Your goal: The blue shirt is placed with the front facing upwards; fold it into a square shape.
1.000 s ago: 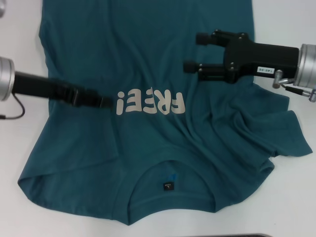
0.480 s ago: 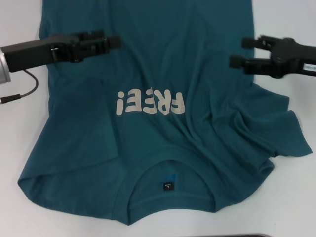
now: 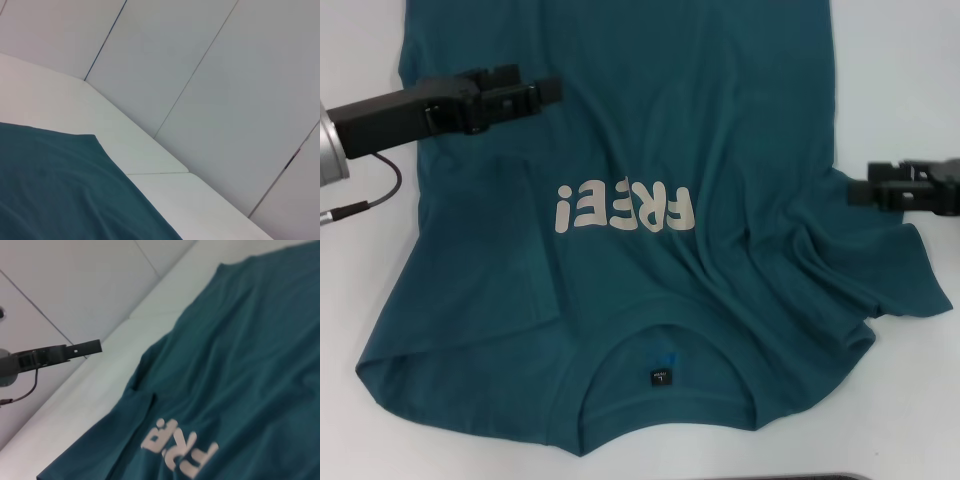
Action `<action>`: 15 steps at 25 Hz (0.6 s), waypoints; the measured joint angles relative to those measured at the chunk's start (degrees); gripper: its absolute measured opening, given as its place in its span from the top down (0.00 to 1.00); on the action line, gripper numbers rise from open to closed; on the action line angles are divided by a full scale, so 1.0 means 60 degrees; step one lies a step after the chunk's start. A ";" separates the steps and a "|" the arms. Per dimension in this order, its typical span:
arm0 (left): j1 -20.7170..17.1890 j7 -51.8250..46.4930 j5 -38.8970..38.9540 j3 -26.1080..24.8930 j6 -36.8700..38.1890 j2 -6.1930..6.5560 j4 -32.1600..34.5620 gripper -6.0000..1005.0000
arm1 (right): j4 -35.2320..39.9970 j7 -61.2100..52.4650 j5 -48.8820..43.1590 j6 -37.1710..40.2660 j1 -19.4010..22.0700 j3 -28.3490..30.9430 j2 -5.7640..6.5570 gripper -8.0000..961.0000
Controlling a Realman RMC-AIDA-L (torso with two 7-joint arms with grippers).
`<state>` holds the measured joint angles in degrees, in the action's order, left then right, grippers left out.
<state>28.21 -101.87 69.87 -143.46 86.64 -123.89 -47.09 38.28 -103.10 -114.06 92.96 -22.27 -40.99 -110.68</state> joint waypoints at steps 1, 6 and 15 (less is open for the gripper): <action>-0.0019 0.0033 0.0015 -0.0001 0.0000 -0.0002 0.0037 0.11 | 0.0029 -0.0155 -0.0140 0.0081 0.0043 0.0116 0.0004 0.07; -0.0035 0.0242 0.0029 -0.0004 -0.0017 0.0004 0.0392 0.12 | 0.0062 -0.0577 -0.1070 0.0141 0.0191 0.0997 0.0020 0.07; -0.0049 0.0652 0.0044 0.0092 0.0053 -0.0004 0.0611 0.12 | 0.0082 -0.0836 -0.2182 -0.0078 0.0194 0.1662 0.0115 0.07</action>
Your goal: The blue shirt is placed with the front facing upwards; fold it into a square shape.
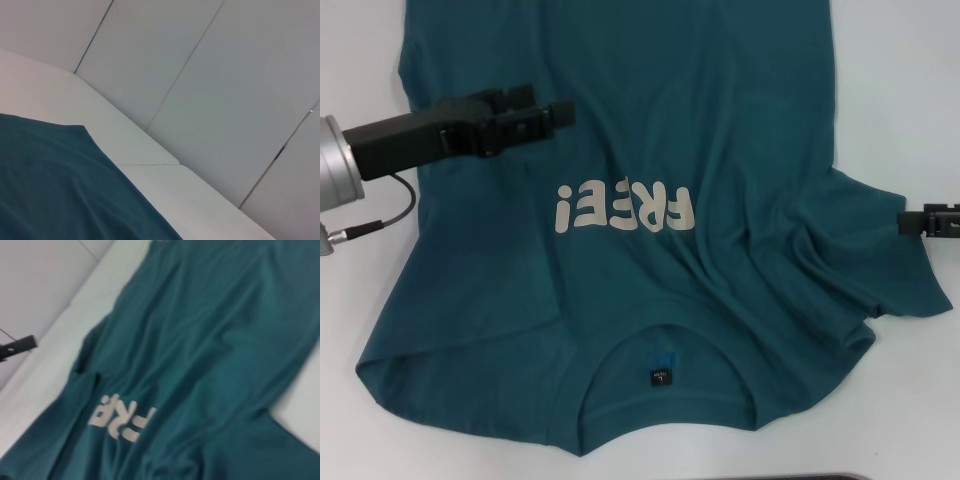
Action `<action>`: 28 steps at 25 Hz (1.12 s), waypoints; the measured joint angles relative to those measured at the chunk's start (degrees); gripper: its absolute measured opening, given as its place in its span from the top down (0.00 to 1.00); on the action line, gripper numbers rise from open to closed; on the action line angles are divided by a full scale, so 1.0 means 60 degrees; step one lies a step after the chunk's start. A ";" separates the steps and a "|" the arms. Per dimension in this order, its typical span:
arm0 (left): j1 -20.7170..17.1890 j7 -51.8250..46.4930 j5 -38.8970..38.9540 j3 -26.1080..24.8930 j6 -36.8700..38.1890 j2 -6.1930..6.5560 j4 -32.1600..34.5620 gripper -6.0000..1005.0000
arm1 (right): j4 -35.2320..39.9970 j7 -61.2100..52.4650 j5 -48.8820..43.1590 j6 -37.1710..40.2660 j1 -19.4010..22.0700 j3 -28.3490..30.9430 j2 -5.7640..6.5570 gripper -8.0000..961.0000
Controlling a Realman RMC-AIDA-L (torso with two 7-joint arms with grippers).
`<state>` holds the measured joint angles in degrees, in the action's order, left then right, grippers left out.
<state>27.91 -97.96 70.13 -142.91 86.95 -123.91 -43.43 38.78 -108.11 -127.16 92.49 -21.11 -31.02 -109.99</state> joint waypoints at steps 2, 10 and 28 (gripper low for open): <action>-0.0014 0.0083 -0.0024 0.0015 0.0015 -0.0001 0.0033 0.12 | 0.0025 -0.0191 -0.0220 -0.0054 -0.0017 0.0010 0.0015 0.07; -0.0225 0.0223 -0.0095 0.0376 0.0169 0.0059 0.0107 0.12 | 0.0071 -0.0367 -0.0704 -0.0161 0.0031 0.0098 0.0020 0.07; -0.0256 0.0361 -0.0102 0.0510 0.0186 0.0028 0.0263 0.12 | -0.0025 -0.0355 -0.0751 -0.0056 -0.0103 -0.0012 -0.0281 0.07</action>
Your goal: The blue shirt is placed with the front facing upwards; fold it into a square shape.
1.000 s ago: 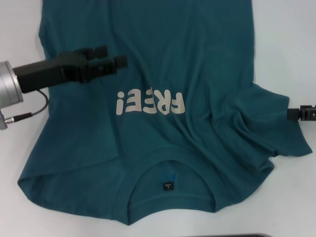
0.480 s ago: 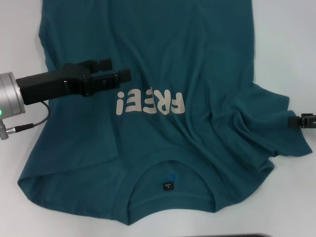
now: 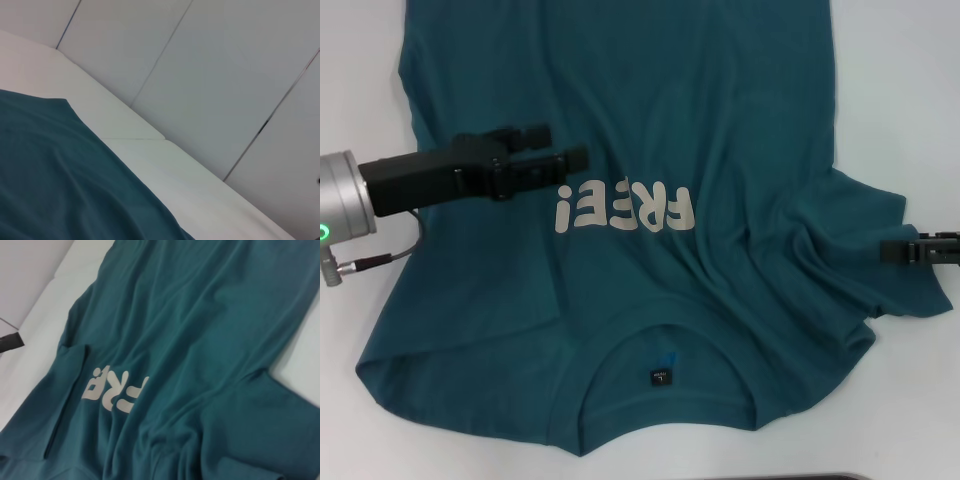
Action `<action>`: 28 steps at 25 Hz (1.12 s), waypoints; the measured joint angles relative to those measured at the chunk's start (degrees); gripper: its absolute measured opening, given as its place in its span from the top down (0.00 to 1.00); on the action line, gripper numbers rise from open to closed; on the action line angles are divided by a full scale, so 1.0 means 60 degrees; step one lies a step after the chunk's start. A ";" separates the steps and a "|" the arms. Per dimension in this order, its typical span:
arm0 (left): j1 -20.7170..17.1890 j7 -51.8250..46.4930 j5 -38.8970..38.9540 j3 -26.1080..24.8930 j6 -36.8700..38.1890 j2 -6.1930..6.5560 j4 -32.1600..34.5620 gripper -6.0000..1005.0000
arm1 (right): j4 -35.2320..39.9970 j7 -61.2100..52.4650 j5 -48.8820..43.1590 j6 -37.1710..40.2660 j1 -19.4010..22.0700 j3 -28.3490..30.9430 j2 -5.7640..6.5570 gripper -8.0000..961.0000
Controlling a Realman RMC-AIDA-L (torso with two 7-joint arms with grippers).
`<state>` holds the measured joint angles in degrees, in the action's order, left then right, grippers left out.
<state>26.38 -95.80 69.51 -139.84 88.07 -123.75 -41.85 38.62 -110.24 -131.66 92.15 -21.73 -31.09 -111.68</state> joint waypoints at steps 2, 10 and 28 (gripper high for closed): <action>0.0006 0.0001 0.0000 0.0012 -0.0002 0.0000 0.0007 0.12 | 0.0037 -0.0029 0.0001 0.0066 -0.0008 0.0040 -0.0019 0.07; 0.0023 0.0012 0.0001 0.0017 -0.0002 0.0000 0.0007 0.12 | 0.0133 -0.0485 0.0003 0.0201 -0.0103 0.0059 0.0028 0.11; 0.0070 0.0121 0.0001 0.0032 -0.0017 0.0006 0.0209 0.12 | 0.1251 -0.2129 -0.0707 0.0317 -0.0350 -0.0183 -0.0077 0.19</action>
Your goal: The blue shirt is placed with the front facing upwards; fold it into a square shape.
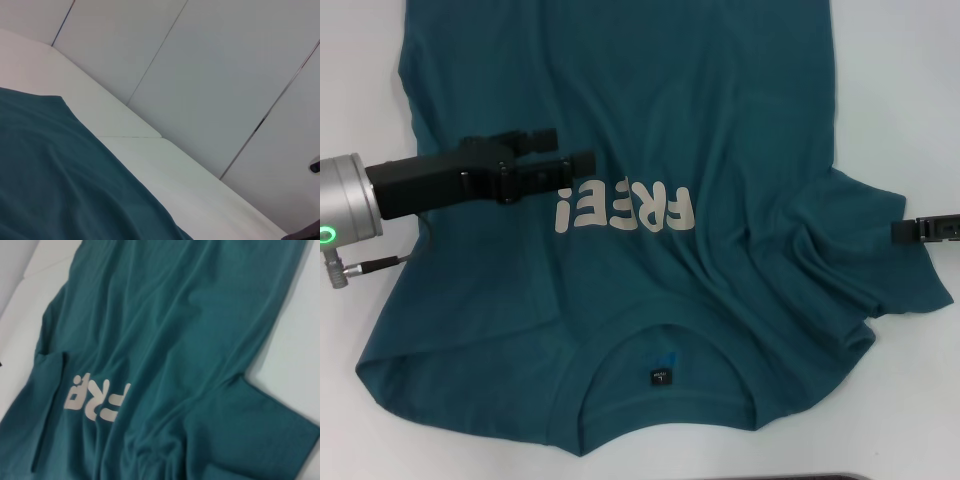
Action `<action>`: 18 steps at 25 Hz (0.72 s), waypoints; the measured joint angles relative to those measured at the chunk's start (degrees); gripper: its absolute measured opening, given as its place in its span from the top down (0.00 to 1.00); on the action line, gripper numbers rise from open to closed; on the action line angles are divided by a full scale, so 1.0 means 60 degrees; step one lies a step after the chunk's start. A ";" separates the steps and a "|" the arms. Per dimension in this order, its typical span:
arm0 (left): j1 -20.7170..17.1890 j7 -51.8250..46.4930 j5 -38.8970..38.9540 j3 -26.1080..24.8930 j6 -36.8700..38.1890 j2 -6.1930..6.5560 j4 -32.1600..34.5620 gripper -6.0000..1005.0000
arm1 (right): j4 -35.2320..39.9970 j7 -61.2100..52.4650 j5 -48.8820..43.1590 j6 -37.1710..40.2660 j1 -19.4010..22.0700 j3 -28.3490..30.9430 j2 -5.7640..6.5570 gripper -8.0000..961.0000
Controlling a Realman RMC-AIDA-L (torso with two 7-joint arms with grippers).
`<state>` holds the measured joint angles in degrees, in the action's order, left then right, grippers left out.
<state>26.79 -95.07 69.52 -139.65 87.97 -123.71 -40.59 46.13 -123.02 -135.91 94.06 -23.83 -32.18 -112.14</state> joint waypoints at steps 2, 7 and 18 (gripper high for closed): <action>0.0002 0.0001 0.0000 -0.0001 0.0000 0.0000 0.0000 0.12 | 0.0288 -0.0240 -0.0247 0.0009 -0.0073 -0.0063 -0.0105 0.19; 0.0014 0.0000 0.0001 -0.0001 -0.0014 -0.0004 0.0000 0.12 | 0.0709 -0.0511 -0.0521 0.0104 -0.0233 -0.0184 -0.0287 0.20; 0.0017 0.0004 0.0001 -0.0001 -0.0029 0.0000 -0.0042 0.12 | 0.0699 -0.0538 -0.0622 0.0053 -0.0348 -0.0300 -0.0306 0.29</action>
<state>26.89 -95.05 69.53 -139.66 87.79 -123.71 -40.84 50.33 -126.24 -139.64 94.37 -25.91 -33.98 -113.98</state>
